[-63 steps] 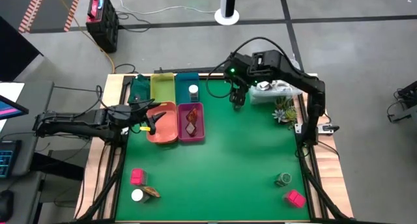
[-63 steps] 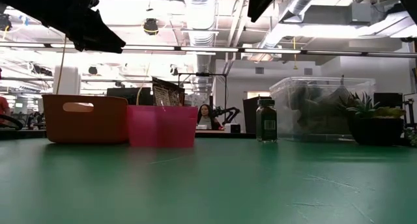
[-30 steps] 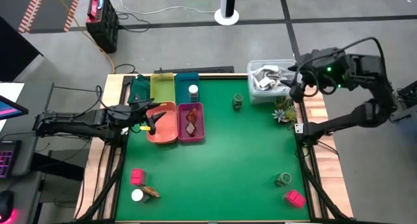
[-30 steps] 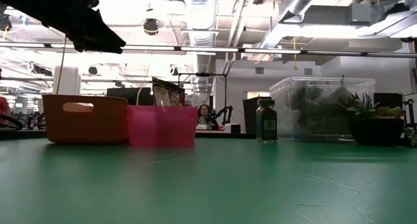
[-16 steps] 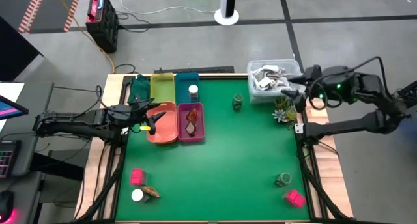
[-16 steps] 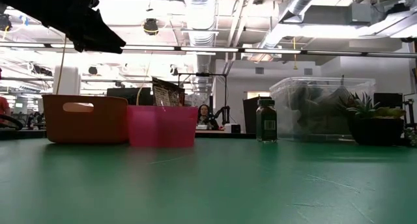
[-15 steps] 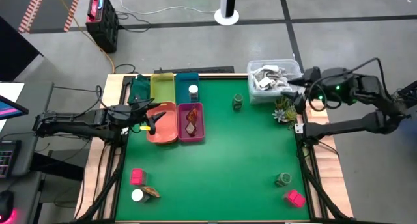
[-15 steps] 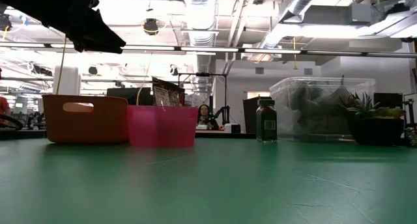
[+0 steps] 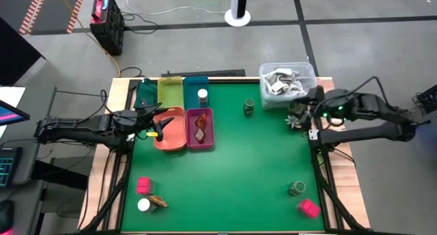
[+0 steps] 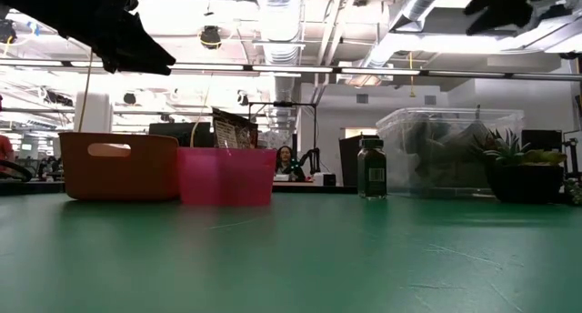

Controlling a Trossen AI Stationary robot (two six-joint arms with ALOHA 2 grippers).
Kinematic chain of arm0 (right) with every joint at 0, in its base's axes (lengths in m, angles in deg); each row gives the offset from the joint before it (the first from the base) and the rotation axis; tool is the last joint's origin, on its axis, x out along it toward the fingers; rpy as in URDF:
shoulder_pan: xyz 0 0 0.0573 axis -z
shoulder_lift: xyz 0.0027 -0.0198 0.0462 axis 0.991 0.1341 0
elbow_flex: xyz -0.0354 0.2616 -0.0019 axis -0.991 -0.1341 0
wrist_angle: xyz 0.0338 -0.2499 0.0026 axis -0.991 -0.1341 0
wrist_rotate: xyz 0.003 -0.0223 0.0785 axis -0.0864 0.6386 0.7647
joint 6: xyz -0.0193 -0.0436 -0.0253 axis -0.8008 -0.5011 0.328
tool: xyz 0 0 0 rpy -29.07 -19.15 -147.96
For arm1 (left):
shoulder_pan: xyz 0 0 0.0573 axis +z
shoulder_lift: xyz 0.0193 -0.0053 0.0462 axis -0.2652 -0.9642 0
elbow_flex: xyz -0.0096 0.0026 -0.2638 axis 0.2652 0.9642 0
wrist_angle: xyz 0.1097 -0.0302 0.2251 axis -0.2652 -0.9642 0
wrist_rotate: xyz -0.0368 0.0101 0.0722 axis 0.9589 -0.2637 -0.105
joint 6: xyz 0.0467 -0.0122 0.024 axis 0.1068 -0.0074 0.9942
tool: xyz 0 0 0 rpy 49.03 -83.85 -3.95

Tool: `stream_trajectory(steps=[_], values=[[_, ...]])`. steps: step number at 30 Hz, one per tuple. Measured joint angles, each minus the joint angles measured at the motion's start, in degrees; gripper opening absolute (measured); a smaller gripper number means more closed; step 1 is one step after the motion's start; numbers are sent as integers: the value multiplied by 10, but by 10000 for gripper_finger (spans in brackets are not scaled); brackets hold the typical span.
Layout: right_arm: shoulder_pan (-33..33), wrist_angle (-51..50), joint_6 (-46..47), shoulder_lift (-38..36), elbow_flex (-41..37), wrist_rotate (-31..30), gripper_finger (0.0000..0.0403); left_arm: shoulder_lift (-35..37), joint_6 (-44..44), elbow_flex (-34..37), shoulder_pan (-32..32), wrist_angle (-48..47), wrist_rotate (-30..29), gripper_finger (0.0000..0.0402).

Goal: Sort spices by type
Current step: Put the bottom green seasoning bottle into the yellow bin

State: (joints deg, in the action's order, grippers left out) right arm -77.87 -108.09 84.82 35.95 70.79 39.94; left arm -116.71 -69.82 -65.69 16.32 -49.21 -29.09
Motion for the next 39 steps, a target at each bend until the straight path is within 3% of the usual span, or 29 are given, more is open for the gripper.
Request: stream_trajectory(steps=[5,10,18,28,32,39], values=[[-6,-50,46,21,-25,0,296,0,-5,0,0,0,0,212],[-67,-63,48,84,-30,19,296,0,-14,0,0,-1,0,212],[-266,-67,153,187,-30,24,285,0,-35,0,0,-16,0,212],[-494,-86,454,271,-28,29,281,0,-85,0,0,-11,0,212],[-545,-151,530,327,12,33,281,0,-83,0,0,7,0,212],[-604,-231,549,427,117,1,281,0,-85,0,0,19,0,212]])
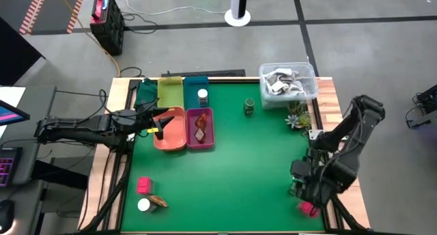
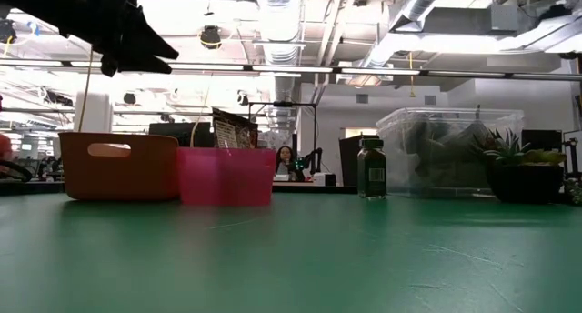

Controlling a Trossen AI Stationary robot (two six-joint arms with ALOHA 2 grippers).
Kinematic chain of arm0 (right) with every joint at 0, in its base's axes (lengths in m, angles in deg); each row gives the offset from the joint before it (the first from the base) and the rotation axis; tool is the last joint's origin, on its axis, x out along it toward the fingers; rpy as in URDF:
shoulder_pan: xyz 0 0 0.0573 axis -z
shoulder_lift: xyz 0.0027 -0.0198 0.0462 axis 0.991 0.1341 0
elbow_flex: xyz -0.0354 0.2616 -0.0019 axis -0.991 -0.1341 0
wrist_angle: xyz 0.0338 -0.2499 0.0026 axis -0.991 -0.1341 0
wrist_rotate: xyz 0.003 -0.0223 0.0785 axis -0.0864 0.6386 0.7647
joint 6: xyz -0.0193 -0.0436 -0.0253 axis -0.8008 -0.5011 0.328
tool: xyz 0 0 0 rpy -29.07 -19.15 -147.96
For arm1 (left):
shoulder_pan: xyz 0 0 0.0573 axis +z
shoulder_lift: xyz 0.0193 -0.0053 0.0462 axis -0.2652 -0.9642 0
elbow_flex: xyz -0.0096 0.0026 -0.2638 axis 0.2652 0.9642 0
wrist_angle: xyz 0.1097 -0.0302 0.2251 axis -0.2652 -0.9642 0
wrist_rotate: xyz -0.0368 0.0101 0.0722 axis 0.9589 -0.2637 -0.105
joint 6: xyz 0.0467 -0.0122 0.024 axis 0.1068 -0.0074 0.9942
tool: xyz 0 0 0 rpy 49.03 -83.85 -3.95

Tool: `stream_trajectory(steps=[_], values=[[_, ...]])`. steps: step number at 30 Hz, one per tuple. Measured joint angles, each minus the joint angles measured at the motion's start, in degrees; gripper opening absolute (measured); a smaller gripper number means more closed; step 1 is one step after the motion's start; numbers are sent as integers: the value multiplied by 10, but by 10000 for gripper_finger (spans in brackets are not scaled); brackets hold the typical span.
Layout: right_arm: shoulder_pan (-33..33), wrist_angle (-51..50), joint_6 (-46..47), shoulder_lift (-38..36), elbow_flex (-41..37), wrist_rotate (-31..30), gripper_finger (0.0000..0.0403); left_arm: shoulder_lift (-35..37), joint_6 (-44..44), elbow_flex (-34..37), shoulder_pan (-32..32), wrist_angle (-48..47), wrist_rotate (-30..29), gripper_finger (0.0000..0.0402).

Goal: Sort spices by type
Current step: Put the bottom green seasoning bottle into the yellow bin

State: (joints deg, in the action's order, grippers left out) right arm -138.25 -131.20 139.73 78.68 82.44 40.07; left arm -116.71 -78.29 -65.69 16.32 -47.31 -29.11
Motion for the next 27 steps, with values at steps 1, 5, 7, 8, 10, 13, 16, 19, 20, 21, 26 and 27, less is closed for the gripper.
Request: stream_trajectory(steps=[1,5,7,8,10,13,16,19,20,21,26,27], values=[[-7,0,0,9,11,-2,281,0,-5,0,0,1,0,212],[-25,-14,0,35,44,-2,281,0,-40,0,0,2,0,212],[-31,-13,-1,44,54,2,281,0,-59,1,0,2,0,212],[-32,-13,-4,49,56,10,281,0,-66,3,-1,4,0,212],[-32,-16,-9,57,57,39,281,0,-69,10,-5,5,1,212],[-35,-16,1,64,57,57,281,0,-78,22,-9,6,1,212],[-38,-25,4,65,57,66,281,0,-95,24,-11,5,1,212],[-43,-49,27,64,57,85,281,0,-106,24,-27,7,1,212],[-45,-59,35,64,57,89,281,0,-107,24,-33,10,1,212],[-49,-63,41,64,57,89,281,0,-107,24,-40,14,1,212],[-61,-42,66,64,48,90,282,-8,-93,24,-85,61,-16,212],[-61,-30,70,64,48,90,282,-11,-88,24,-95,73,-23,212]])
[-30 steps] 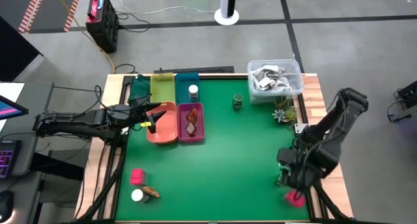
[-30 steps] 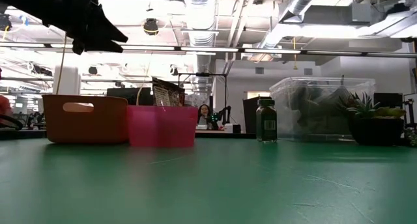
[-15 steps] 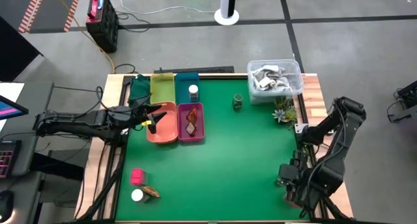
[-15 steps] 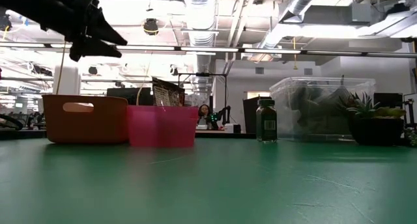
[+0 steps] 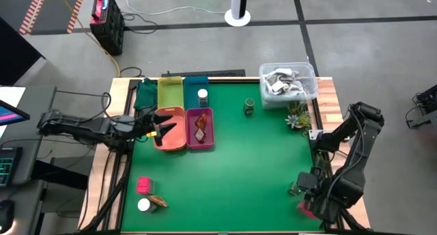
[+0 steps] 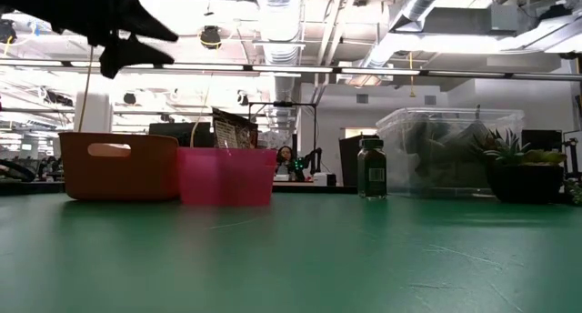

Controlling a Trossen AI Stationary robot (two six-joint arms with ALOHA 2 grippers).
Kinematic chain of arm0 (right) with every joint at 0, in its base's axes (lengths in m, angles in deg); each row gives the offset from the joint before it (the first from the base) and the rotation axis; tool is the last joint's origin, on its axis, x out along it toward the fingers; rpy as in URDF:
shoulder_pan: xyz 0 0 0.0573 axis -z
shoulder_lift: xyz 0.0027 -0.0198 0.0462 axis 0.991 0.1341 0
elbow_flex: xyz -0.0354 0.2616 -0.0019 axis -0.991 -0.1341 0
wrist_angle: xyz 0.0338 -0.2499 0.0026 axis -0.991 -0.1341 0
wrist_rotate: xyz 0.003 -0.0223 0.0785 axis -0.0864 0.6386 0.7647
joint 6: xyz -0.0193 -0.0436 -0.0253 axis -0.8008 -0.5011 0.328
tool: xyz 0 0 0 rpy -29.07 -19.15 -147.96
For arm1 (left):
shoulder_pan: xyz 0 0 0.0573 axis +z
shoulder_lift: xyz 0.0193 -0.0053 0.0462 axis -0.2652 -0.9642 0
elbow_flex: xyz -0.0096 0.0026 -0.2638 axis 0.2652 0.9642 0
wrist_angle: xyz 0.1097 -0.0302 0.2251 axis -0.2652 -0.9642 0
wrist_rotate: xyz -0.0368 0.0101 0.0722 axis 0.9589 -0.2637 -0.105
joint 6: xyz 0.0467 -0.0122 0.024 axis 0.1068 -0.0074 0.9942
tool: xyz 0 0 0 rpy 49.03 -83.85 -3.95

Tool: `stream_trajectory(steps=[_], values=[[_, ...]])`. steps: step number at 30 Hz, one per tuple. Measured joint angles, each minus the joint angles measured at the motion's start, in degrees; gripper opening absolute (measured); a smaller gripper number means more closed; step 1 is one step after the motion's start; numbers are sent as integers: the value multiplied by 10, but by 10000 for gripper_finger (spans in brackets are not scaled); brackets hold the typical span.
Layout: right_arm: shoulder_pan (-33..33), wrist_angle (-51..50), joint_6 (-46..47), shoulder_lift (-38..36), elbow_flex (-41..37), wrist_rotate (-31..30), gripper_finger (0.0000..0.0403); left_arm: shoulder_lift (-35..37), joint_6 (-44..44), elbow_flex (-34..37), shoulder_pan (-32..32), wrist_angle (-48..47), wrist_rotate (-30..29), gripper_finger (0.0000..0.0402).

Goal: Sort spices by type
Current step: Put the bottom green seasoning bottle into the yellow bin

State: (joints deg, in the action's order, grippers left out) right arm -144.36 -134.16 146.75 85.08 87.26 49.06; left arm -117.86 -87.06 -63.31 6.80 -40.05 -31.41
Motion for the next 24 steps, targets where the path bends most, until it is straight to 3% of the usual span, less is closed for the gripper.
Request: stream_trajectory(steps=[9,24], values=[[2,1,12,10,0,-24,282,-43,51,0,-42,86,-22,212],[22,48,25,9,-65,-13,282,-49,55,0,-43,89,-22,212]])
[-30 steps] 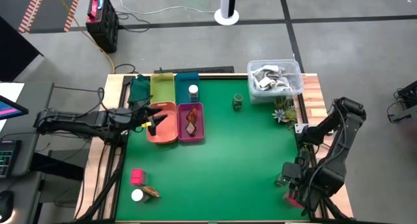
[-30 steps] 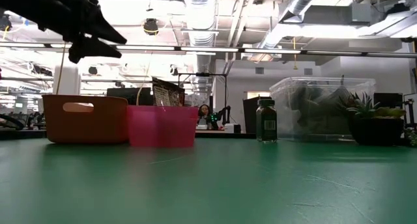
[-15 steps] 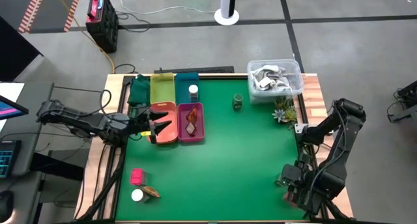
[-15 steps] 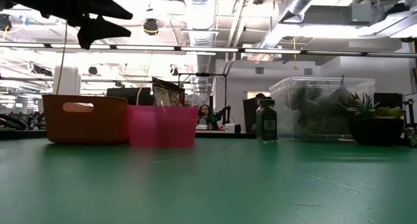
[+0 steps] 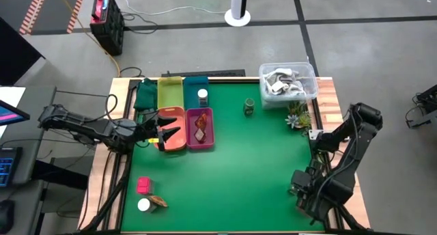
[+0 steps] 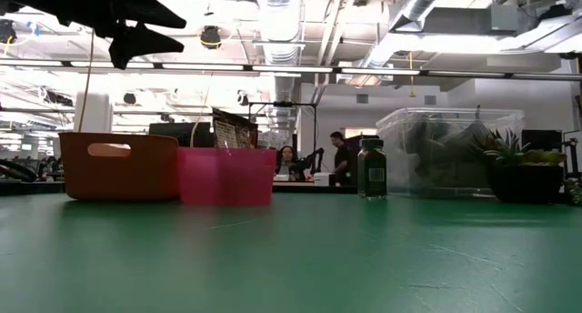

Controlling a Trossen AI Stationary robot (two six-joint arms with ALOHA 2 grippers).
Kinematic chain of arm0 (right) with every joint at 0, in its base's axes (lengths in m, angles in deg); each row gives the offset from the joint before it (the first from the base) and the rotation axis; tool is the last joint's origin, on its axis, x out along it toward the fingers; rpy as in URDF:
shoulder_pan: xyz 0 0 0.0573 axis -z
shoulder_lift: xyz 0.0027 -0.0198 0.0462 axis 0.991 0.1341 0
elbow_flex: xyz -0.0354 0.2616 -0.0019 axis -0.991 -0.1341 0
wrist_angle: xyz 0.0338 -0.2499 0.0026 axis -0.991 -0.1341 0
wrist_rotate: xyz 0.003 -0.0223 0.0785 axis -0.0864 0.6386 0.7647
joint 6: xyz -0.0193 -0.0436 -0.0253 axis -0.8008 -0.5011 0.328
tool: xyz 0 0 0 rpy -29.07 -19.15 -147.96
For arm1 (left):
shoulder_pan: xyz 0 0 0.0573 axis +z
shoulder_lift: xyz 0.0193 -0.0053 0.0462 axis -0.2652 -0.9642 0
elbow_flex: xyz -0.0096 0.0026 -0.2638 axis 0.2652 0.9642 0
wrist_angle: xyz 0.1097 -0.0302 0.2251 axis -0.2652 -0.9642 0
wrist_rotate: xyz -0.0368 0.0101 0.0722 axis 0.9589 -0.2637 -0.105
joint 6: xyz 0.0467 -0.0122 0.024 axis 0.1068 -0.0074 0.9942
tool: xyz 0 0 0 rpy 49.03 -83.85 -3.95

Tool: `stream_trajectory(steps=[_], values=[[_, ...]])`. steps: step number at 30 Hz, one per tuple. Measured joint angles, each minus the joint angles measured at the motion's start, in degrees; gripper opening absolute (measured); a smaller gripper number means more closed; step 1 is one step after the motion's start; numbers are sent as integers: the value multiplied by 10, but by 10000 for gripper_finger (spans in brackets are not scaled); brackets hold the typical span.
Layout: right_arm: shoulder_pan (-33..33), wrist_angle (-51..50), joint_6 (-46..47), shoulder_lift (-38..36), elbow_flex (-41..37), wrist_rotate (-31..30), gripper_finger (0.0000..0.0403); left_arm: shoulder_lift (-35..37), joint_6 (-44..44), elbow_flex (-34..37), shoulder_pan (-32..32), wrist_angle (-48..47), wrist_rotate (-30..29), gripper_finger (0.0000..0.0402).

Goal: Sort spices by type
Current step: Put the bottom green seasoning bottle into the yellow bin

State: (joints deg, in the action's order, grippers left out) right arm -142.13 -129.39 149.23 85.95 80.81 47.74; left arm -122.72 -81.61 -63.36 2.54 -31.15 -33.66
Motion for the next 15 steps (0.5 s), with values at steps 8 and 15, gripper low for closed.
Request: stream_trajectory(steps=[8,15], values=[[0,23,0,0,-4,9,282,0,0,0,0,0,0,212],[0,26,-2,-7,-5,13,282,0,-1,0,0,-1,0,212]])
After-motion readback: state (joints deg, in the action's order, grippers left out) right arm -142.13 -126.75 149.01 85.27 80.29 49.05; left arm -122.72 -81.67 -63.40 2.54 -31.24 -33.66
